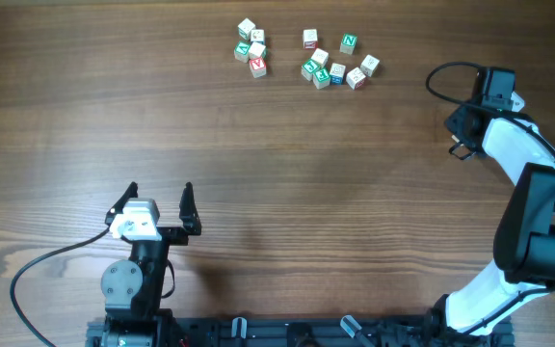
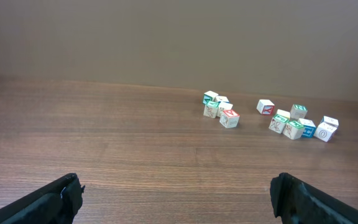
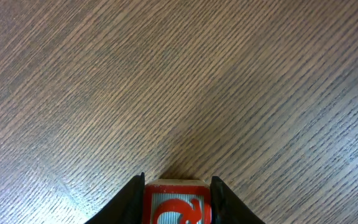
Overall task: Form a circle
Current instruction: 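Open the right gripper to release the red block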
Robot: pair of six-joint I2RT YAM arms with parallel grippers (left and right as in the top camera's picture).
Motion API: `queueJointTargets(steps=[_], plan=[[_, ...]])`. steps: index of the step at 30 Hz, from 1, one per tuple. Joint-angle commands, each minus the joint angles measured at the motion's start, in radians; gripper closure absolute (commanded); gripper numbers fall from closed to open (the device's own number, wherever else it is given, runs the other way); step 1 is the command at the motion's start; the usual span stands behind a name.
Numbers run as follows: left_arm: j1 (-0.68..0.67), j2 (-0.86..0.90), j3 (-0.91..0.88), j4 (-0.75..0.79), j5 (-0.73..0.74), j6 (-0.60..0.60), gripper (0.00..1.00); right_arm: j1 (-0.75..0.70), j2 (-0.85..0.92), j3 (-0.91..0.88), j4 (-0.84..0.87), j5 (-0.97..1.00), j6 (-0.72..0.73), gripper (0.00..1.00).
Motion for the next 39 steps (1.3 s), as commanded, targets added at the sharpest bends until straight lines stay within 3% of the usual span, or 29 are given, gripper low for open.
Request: queueJointTargets(steps=[1,8,10,14,17,31,36,39], plan=[[-0.005,-0.008,-0.007,0.000,0.016,-0.006,0.00,0.000,0.014,-0.004,0.004,0.018,0.014,0.59],[-0.005,-0.008,-0.007,0.000,0.016,-0.006,0.00,0.000,0.014,0.003,0.001,0.012,0.014,0.42],[-0.005,-0.008,-0.007,0.000,0.016,-0.006,0.00,0.000,0.011,0.018,-0.010,-0.025,0.013,0.41],[-0.005,-0.008,-0.007,0.000,0.016,-0.006,0.00,0.001,0.000,0.038,-0.032,-0.043,0.011,0.43],[-0.005,-0.008,-0.007,0.000,0.016,-0.006,0.00,0.000,0.000,0.038,-0.045,-0.043,0.012,0.55],[-0.005,-0.008,-0.007,0.000,0.016,-0.006,0.00,0.000,0.000,0.038,-0.071,-0.028,0.071,0.66],[-0.005,-0.008,-0.007,0.000,0.016,-0.006,0.00,0.000,0.000,0.038,-0.070,-0.028,0.076,0.67],[-0.005,-0.008,-0.007,0.000,0.016,-0.006,0.00,0.000,0.000,0.038,-0.069,-0.028,0.074,0.56]])
